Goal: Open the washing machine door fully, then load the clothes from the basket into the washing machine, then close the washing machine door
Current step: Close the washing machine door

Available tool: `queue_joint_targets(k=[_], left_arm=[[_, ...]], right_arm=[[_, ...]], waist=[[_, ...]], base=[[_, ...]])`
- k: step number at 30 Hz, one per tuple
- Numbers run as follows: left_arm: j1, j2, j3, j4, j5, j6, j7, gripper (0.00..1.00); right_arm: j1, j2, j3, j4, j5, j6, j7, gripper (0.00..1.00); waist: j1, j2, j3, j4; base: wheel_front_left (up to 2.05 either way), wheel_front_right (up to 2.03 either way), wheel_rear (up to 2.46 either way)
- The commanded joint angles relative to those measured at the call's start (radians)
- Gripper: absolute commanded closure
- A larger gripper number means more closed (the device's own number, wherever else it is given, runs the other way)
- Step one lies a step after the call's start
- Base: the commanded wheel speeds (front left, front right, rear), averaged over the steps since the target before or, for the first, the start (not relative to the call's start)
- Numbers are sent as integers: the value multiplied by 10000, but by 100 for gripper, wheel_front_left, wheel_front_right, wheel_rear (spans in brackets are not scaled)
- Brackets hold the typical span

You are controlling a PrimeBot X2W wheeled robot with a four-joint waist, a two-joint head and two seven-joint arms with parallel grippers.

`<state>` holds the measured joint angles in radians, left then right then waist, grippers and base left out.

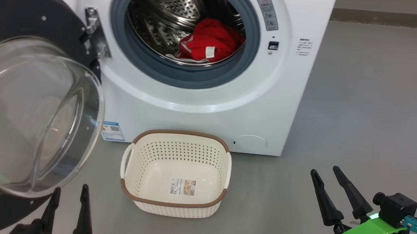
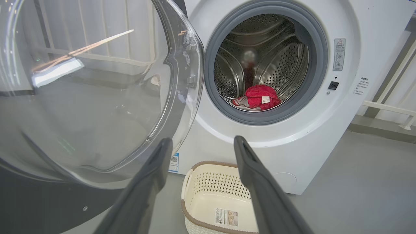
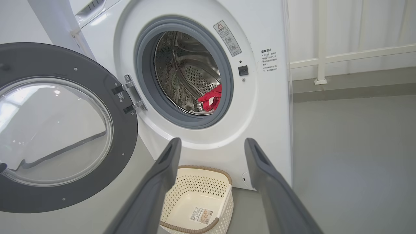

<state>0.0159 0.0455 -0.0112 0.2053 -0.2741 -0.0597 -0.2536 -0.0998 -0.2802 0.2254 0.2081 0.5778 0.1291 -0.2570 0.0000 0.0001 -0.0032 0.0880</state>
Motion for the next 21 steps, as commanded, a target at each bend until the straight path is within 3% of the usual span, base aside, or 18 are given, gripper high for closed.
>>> queue_joint_targets(k=[1, 21], left_arm=[[-210, 71, 367, -271, 29, 107, -82, 0], [-102, 55, 350, -52, 77, 396, -82, 0]], right_arm=[[-37, -177, 222, -208, 133, 16, -48, 0], [50, 11, 311, -171, 218, 16, -48, 0]], waist=[[0, -1, -48, 330], [0, -1, -127, 2141]], base=[[0, 0, 0], [0, 0, 0]])
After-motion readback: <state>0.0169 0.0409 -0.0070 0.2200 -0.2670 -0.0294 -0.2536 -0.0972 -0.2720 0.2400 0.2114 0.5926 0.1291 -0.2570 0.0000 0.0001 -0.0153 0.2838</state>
